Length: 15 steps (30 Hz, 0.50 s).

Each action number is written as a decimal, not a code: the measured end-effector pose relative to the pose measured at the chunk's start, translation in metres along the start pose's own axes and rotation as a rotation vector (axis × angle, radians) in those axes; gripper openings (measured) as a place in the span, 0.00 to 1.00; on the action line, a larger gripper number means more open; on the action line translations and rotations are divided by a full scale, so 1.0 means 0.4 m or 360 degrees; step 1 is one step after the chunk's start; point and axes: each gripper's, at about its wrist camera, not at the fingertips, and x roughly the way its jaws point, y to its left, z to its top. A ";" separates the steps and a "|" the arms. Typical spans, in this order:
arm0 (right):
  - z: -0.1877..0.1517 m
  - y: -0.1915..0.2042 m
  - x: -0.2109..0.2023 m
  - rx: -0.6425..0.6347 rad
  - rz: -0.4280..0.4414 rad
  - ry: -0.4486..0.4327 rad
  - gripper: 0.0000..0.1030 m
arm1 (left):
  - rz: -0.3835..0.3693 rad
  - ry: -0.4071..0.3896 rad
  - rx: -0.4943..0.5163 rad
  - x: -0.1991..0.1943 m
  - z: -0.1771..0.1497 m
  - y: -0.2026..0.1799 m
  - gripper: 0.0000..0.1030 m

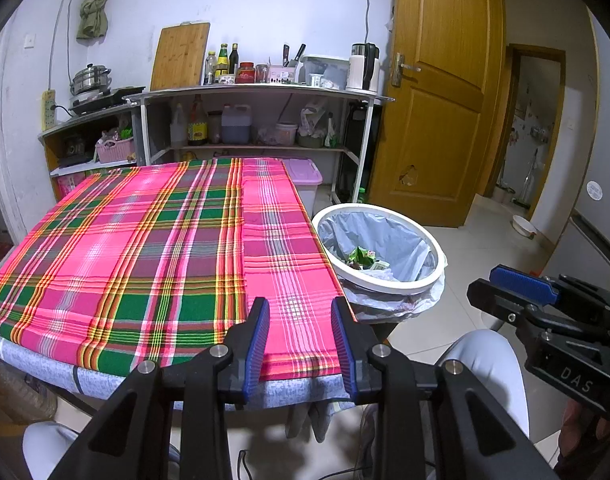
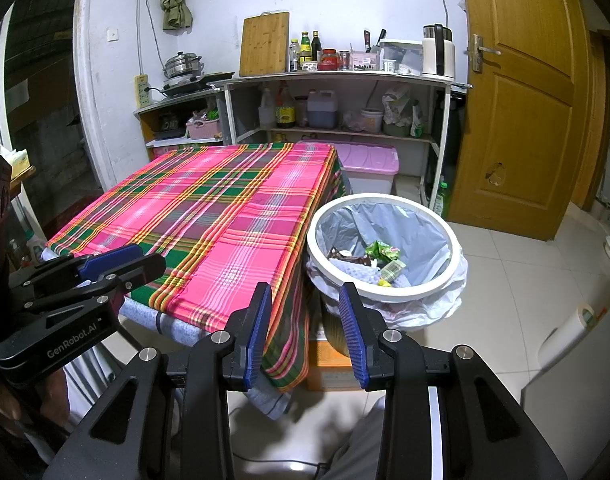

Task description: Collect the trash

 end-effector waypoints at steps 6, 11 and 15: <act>0.000 0.002 0.001 0.0002 0.0000 0.0002 0.35 | -0.0001 0.0002 0.0000 -0.001 0.002 0.000 0.31; 0.001 0.001 0.000 0.0001 0.0000 0.0002 0.35 | 0.0002 0.0018 0.0005 0.007 -0.014 0.002 0.31; 0.000 0.001 0.001 0.0001 0.0000 0.0002 0.35 | 0.0008 0.0010 0.0022 0.010 -0.020 -0.004 0.31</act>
